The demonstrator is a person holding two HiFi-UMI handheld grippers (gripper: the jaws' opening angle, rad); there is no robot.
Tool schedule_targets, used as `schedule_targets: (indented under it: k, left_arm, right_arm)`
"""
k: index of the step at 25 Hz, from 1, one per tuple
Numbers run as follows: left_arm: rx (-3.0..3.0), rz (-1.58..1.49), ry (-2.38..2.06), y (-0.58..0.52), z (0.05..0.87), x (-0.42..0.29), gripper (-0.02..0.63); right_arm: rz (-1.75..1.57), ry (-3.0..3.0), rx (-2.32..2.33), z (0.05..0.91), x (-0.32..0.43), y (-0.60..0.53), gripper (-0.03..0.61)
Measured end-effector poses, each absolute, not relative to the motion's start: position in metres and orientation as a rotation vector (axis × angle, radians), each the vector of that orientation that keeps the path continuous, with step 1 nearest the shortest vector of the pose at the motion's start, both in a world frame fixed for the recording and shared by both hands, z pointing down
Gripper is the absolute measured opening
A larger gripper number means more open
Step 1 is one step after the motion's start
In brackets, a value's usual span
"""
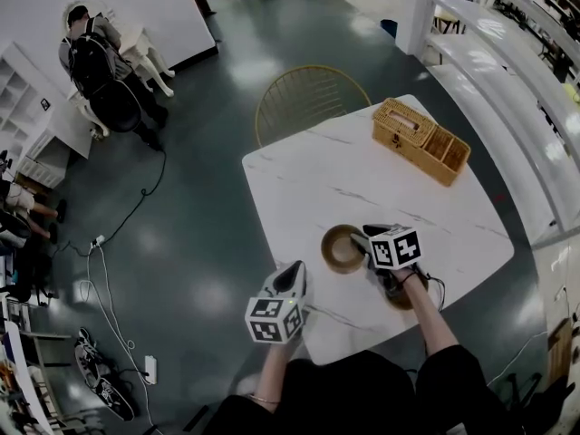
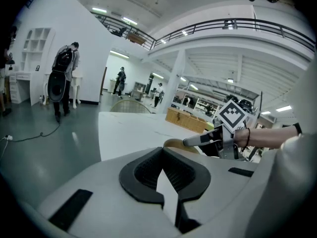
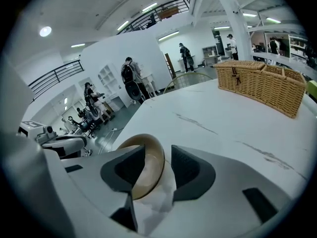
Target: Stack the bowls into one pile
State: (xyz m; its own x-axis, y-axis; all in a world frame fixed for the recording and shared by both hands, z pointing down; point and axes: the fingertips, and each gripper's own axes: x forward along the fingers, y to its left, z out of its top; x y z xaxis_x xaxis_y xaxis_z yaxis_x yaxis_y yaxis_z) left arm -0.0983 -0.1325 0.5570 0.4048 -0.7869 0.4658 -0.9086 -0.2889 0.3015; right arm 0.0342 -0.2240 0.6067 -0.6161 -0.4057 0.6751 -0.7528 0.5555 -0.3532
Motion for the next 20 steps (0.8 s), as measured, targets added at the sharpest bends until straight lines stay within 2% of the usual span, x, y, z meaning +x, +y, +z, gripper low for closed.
schedule_targets:
  k: [12, 16, 20]
  left_arm:
    - [2.117, 0.307, -1.445, -0.125, 0.562, -0.109, 0.015]
    - [2.109, 0.297, -1.450, -0.124, 0.562, -0.113, 0.015]
    - [2.108, 0.286, -1.452, -0.124, 0.562, -0.114, 0.014]
  right_arm:
    - [0.988, -2.128, 0.938, 0.625, 0.035, -0.225, 0.135]
    - [0.985, -2.097, 0.943, 0.628, 0.036, -0.225, 0.047]
    - [0.997, -2.108, 0.935, 0.628, 0.036, -0.223, 0.034]
